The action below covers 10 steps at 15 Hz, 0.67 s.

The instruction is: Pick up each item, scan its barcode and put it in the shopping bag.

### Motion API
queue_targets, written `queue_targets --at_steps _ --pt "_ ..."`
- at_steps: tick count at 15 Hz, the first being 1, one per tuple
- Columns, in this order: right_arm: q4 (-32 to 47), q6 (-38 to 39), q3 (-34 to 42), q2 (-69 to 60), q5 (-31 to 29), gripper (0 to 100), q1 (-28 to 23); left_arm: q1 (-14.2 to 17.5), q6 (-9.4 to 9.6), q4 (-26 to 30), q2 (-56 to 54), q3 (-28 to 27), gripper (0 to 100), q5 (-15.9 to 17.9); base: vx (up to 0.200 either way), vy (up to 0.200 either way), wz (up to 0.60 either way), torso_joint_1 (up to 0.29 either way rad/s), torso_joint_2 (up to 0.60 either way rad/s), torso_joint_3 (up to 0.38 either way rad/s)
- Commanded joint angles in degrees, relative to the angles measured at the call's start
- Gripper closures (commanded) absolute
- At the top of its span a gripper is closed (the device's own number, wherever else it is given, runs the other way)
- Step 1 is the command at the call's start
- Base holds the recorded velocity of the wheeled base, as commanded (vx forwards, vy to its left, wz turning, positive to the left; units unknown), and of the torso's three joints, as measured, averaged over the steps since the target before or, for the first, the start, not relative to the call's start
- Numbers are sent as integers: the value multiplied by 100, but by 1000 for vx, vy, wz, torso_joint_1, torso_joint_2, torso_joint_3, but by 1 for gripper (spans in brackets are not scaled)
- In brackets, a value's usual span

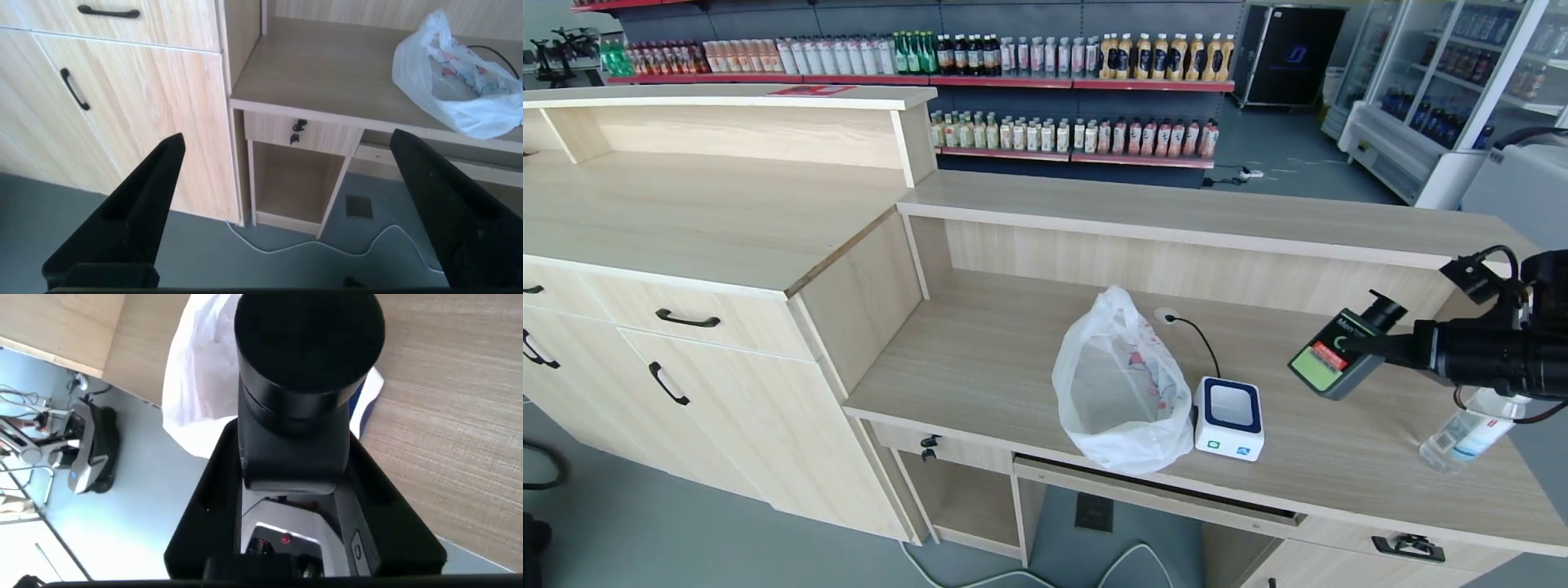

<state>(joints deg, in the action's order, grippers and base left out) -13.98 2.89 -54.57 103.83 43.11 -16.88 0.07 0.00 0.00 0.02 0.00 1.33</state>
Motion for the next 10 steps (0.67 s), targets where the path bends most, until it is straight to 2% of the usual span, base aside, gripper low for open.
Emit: queue_targets --at_steps 1,10 --pt "1 -236 -230 498 58 100 27 1 0 0 6 0 0 -1 0 0 0 0 0 0" --pt "-17 -983 -388 1069 -30 100 379 1 0 0 6 0 0 -1 0 0 0 0 0 0"
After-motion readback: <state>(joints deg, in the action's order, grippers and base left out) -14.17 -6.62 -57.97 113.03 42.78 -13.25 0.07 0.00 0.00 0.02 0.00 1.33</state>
